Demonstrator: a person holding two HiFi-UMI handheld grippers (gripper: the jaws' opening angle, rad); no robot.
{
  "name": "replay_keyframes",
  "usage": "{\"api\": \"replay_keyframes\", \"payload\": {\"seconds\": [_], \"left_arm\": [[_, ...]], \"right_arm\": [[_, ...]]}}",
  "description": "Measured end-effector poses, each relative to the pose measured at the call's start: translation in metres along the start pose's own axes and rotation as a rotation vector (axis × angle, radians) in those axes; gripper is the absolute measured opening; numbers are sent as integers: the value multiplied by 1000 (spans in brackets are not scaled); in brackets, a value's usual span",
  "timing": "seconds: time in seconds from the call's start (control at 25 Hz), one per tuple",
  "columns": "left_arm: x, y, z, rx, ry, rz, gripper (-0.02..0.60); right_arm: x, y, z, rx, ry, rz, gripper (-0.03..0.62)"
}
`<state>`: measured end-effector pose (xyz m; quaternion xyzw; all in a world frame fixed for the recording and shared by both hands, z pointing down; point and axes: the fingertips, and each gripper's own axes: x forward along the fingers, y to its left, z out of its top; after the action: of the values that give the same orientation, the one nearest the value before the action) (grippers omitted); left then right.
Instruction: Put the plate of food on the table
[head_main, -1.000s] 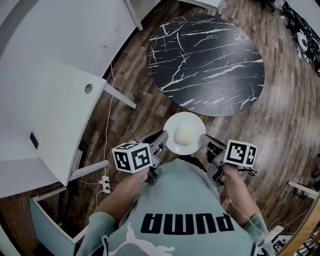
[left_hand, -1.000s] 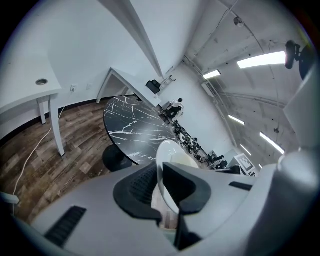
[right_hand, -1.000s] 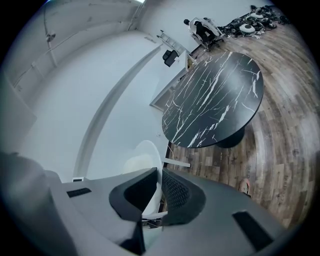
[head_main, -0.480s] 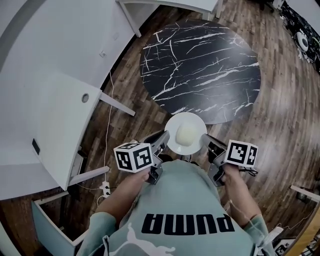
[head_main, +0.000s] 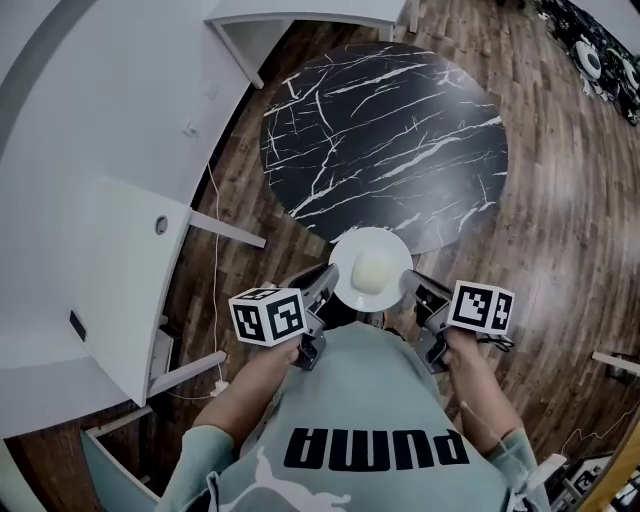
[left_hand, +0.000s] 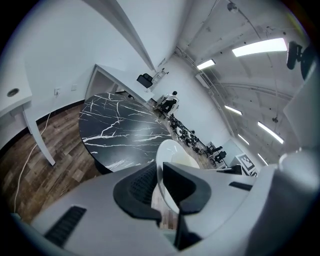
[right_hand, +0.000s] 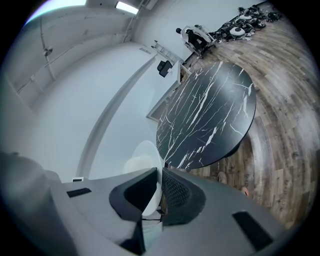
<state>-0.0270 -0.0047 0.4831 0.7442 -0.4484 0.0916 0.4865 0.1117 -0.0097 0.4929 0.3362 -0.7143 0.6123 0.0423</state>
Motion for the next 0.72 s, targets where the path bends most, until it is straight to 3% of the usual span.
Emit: {"api": "replay_keyframes", "payload": {"seconds": [0.72], "left_arm": [[82,8,65,63,153,-115,43]], "right_arm": [[22,-22,75,90,-126,-131,34]]}}
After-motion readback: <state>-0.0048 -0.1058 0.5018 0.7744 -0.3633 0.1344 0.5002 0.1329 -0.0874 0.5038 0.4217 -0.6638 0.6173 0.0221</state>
